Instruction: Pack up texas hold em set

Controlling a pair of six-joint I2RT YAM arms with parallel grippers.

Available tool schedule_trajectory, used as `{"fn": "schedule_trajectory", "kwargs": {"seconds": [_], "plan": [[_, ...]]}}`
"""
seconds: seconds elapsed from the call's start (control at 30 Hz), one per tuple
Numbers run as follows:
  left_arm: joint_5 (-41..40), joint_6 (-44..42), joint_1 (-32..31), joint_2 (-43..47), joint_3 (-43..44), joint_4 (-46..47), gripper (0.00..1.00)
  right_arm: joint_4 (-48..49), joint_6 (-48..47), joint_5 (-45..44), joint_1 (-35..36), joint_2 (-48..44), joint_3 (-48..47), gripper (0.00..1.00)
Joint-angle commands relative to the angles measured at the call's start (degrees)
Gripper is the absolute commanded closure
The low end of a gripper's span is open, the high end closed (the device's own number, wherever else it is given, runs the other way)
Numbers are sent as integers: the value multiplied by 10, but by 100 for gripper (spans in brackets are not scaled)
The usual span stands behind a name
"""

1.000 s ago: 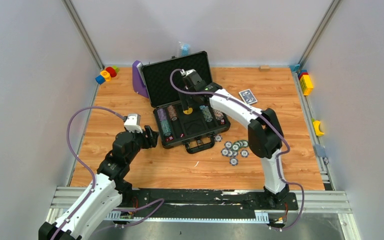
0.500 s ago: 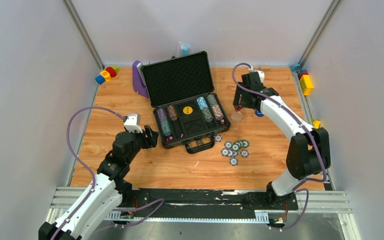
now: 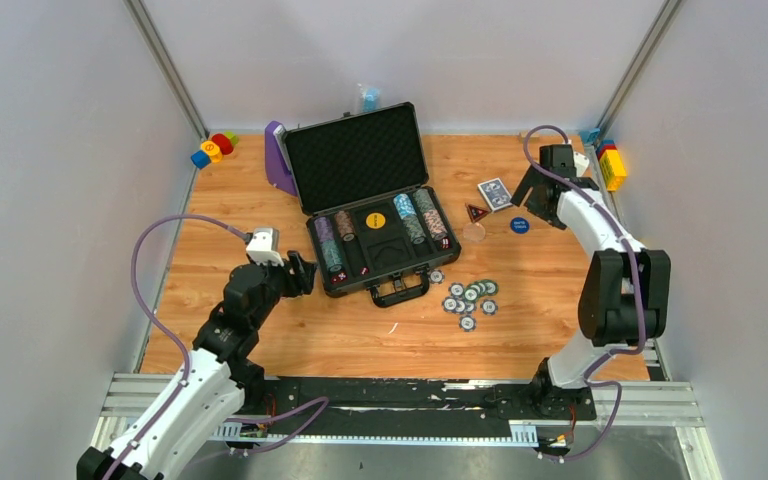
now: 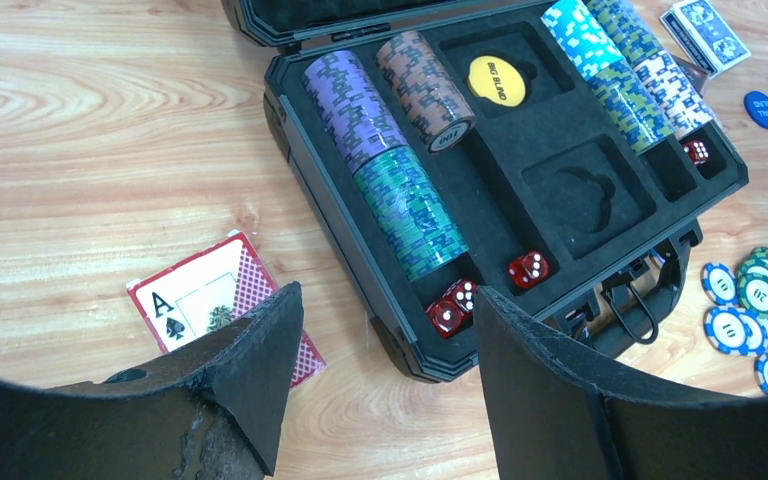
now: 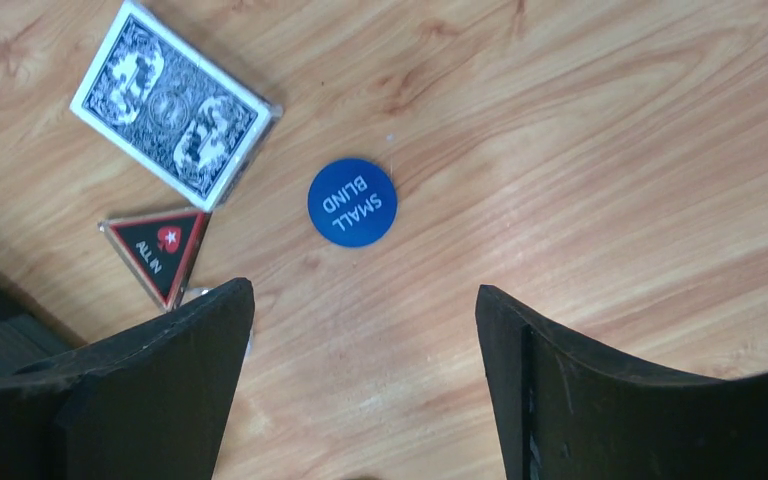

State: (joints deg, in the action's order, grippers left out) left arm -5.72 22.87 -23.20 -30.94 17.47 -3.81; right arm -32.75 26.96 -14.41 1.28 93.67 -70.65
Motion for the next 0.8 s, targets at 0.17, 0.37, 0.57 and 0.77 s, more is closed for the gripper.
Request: {"fn": "schedule_trajectory", "kwargs": {"seconds": [0.17, 0.37, 0.57, 0.77], "plan": [[-5, 3, 1, 7, -6, 22, 28, 7, 8, 37, -8, 102, -73, 19], [-8, 2, 1, 10, -5, 19, 28, -10, 6, 30, -8, 153, -111, 18], [-9, 3, 2, 11, -5, 18, 28, -16, 2, 37, -8, 187, -124, 20], [-10, 3, 2, 11, -5, 17, 28, -31, 1, 41, -8, 226, -151, 22]]}}
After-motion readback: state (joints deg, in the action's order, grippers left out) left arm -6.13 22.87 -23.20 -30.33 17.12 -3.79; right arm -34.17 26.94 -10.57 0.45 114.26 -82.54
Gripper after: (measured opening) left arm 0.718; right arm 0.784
